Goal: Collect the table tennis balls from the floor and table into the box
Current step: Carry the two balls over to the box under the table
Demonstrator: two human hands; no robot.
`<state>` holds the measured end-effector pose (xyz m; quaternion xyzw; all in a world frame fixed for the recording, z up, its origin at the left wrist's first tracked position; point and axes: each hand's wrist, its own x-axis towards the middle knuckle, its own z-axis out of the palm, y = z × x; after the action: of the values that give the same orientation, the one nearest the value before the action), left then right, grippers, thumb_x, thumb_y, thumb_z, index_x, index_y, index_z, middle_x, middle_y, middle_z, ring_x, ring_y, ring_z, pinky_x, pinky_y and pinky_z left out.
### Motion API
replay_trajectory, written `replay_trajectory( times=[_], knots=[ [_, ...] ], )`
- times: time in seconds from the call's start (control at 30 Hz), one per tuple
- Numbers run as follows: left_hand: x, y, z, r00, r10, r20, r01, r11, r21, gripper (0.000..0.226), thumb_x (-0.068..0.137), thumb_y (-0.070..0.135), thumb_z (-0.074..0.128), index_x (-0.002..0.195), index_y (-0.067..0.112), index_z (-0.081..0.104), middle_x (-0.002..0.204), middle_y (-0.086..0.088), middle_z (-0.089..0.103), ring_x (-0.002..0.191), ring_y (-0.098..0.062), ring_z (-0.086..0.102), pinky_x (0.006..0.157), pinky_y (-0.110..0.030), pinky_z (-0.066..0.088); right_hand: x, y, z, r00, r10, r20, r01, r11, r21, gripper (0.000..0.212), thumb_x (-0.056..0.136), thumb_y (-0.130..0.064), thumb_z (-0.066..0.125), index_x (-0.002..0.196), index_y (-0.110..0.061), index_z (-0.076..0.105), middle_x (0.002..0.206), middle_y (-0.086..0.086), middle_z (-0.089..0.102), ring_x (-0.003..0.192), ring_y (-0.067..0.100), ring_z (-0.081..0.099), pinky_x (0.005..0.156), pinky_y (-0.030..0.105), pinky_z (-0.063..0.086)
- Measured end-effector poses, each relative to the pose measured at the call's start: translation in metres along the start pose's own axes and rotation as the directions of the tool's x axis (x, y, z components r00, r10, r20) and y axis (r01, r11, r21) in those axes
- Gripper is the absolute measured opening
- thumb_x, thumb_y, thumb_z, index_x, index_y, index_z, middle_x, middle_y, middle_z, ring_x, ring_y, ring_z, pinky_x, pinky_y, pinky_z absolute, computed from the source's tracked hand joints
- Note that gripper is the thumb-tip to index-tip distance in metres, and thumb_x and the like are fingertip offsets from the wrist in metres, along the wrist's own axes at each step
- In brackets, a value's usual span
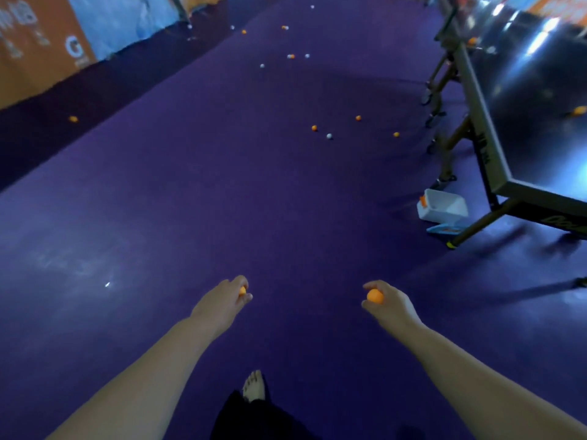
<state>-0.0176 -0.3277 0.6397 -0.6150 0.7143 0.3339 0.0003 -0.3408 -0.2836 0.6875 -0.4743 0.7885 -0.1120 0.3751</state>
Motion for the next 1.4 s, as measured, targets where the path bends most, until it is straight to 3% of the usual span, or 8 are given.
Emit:
replay_trajectory(
  times=[0.2,0.37,0.53,0.83,1.1,1.4],
  knots=[
    [0.108,0.051,-0.056,0.991,0.104,0.089,-0.115,0.986,0.120,0.019,0.098,0.034,0.045,0.110,0.021,0.048,0.097,0.000,0.047,0.081,-0.019,0.053,0.069,-0.031,0.042,0.065,-0.024,-0.056,0.994,0.058,-0.093,-0.051,0.996,0.075,0.031,0.084,-0.026,0.063,0.113,-0.034,0.055,0.099,-0.010,0.056,0.079,0.012,0.061,0.063,0.027,0.053],
    [0.200,0.123,-0.073,0.958,0.245,0.149,-0.267,0.952,0.149,0.024,0.096,0.033,0.050,0.117,0.020,0.050,0.108,-0.002,0.050,0.093,-0.022,0.055,0.078,-0.034,0.044,0.120,-0.018,-0.104,0.984,0.100,-0.150,-0.080,0.988,0.135,0.032,0.084,-0.028,0.063,0.113,-0.036,0.054,0.104,-0.008,0.056,0.083,0.012,0.060,0.066,0.028,0.053],
    [0.290,0.206,-0.079,0.921,0.340,0.189,-0.368,0.920,0.138,0.023,0.094,0.033,0.053,0.115,0.023,0.052,0.107,0.004,0.048,0.092,-0.018,0.055,0.079,-0.033,0.047,0.194,0.005,-0.162,0.973,0.168,-0.160,-0.137,0.973,0.185,0.030,0.084,-0.027,0.064,0.111,-0.036,0.055,0.103,-0.007,0.056,0.080,0.014,0.061,0.067,0.032,0.056],
    [0.446,0.334,-0.113,0.928,0.345,0.139,-0.354,0.934,0.048,0.020,0.092,0.033,0.055,0.111,0.027,0.053,0.107,0.009,0.050,0.090,-0.014,0.055,0.076,-0.030,0.048,0.350,0.007,-0.295,0.975,0.197,-0.104,-0.174,0.965,0.198,0.027,0.086,-0.023,0.064,0.108,-0.035,0.055,0.096,-0.004,0.056,0.078,0.018,0.064,0.064,0.028,0.054],
    [0.589,0.387,-0.139,0.916,0.353,0.192,-0.368,0.928,0.048,0.025,0.092,0.030,0.056,0.117,0.027,0.053,0.110,0.011,0.048,0.092,-0.011,0.055,0.075,-0.024,0.044,0.498,-0.021,-0.354,0.974,0.216,-0.075,-0.187,0.941,0.284,0.024,0.083,-0.023,0.065,0.104,-0.033,0.059,0.095,0.002,0.060,0.071,0.015,0.062,0.058,0.023,0.049],
    [0.799,0.457,-0.200,0.866,0.423,0.266,-0.451,0.891,0.053,0.023,0.090,0.037,0.055,0.111,0.029,0.053,0.104,0.010,0.050,0.088,-0.010,0.055,0.076,-0.028,0.050,0.641,-0.047,-0.418,0.882,0.441,-0.167,-0.305,0.803,0.512,0.020,0.084,-0.021,0.065,0.103,-0.025,0.061,0.097,0.005,0.058,0.069,0.018,0.059,0.059,0.025,0.048]
  ],
)
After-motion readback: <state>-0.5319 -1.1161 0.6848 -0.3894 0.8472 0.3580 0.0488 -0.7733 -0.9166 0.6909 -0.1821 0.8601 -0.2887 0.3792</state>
